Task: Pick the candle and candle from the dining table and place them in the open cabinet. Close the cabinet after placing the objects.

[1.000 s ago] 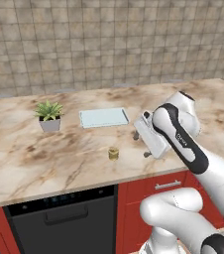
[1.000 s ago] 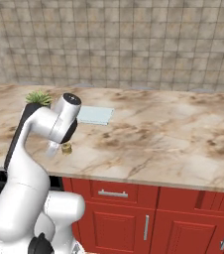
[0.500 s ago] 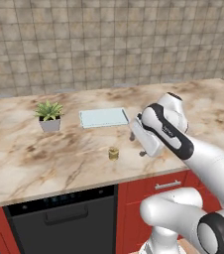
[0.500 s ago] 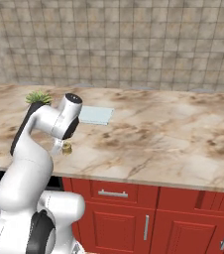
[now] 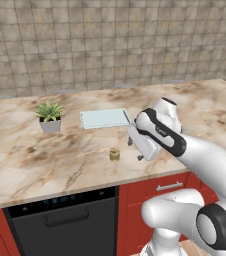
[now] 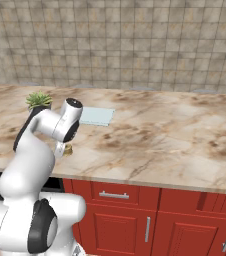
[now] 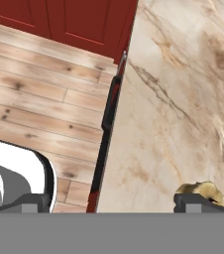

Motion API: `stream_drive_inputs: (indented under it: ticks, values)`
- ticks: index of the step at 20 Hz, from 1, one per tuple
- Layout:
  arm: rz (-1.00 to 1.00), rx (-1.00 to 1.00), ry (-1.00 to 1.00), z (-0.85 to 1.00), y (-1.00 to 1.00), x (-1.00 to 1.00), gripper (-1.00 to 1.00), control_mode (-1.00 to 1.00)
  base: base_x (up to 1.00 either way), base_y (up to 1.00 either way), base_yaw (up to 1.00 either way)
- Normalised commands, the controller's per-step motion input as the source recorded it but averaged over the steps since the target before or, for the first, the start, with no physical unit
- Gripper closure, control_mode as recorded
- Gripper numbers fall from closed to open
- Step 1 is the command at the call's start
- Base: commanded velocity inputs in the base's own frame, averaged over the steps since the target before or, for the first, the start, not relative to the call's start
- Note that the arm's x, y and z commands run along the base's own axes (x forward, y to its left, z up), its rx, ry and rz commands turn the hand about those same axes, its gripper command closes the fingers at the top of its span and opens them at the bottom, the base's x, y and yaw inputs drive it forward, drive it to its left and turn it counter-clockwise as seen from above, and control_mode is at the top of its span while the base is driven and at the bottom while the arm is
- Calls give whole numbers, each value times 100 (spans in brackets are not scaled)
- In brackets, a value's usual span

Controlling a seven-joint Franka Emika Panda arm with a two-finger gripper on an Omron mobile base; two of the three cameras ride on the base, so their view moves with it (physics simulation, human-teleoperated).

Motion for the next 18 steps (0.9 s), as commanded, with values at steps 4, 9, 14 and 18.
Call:
stream_drive_inputs:
  ticks: [4,9,14,18]
  values:
    - [0,0,0,-16,7,21,-100,-100,0,0,0]
    - [0,-1,0,-15,3,26,-100,-100,0,0,0]
    - [-1,-1,0,-9,2,26,-100,-100,0,0,0]
    - [-2,-2,0,-9,1,26,-100,-100,0,0,0]
